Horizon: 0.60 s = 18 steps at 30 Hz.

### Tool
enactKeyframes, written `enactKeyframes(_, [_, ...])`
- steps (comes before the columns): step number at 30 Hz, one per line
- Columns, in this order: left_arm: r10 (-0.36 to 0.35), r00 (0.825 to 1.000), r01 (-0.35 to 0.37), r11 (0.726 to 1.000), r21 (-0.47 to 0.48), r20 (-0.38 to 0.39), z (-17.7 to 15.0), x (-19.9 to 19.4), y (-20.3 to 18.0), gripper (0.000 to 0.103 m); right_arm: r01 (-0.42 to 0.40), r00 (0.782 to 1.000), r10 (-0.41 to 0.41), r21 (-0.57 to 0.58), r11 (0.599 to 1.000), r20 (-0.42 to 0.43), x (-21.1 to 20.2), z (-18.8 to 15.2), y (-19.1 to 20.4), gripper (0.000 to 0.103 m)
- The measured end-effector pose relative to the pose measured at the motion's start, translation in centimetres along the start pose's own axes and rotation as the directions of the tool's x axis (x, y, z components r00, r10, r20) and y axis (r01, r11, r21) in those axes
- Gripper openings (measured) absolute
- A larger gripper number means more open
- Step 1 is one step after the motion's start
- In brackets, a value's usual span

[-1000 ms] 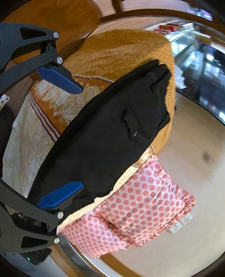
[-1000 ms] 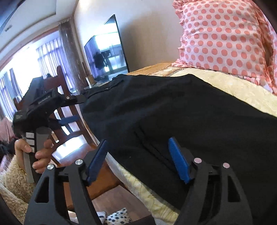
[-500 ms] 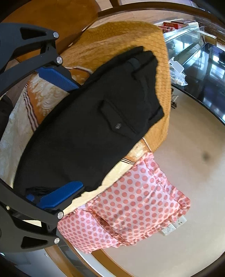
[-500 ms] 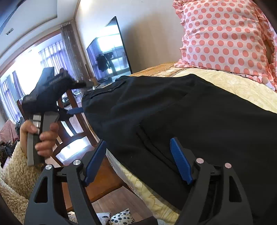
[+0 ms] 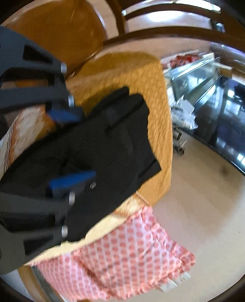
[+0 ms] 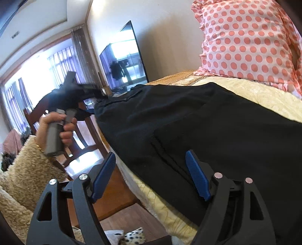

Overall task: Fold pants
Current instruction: 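Grasp the folded trousers edge with the left tool and lift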

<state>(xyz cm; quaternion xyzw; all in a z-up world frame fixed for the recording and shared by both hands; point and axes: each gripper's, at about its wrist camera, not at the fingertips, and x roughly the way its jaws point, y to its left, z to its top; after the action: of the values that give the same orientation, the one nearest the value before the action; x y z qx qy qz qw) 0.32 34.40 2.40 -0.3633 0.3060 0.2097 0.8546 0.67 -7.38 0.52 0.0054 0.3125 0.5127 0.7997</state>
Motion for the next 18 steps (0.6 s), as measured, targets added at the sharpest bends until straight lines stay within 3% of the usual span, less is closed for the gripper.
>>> enactKeyframes(3, [0.031, 0.999, -0.031, 0.999, 0.017, 0.035, 0.2, -0.9, -0.3, 0.016, -0.024, 0.999, 0.023, 0.023, 0.999, 0.035, -1.9, -0.4, -0.5, 0.078])
enactKeyframes(5, [0.046, 0.997, -0.049, 0.998, 0.047, 0.064, 0.2, -1.6, -1.2, 0.013, -0.021, 0.998, 0.019, 0.035, 0.999, 0.061, -3.3, -0.6, -1.1, 0.082])
enactKeyframes(8, [0.067, 0.988, -0.09, 0.982, 0.166, 0.142, -0.2, -3.4, -5.1, 0.011, -0.008, 0.994, 0.001, 0.06, 0.998, 0.111, -6.0, -1.1, -2.1, 0.084])
enactKeyframes(12, [-0.019, 0.983, -0.047, 0.937, 0.347, 0.185, -1.5, -5.8, -12.4, 0.01, 0.034, 0.979, -0.056, 0.113, 0.993, 0.197, -10.4, -2.3, -3.9, 0.084])
enactKeyframes(15, [-0.138, 0.976, 0.032, 0.855, 0.518, 0.167, -4.5, -7.6, -19.9, 0.01, 0.084, 0.958, -0.127, 0.169, 0.982, 0.258, -14.0, -3.5, -5.4, 0.084])
enactKeyframes(17, [-0.217, 0.965, 0.082, 0.778, 0.623, 0.144, -7.6, -8.7, -24.0, 0.01, 0.125, 0.938, -0.184, 0.208, 0.97, 0.293, -16.0, -4.3, -6.5, 0.084])
enactKeyframes(18, [-0.28, 0.954, 0.128, 0.709, 0.693, 0.11, -10.3, -9.5, -26.5, 0.01, 0.154, 0.922, -0.227, 0.24, 0.958, 0.313, -17.5, -4.9, -7.3, 0.084])
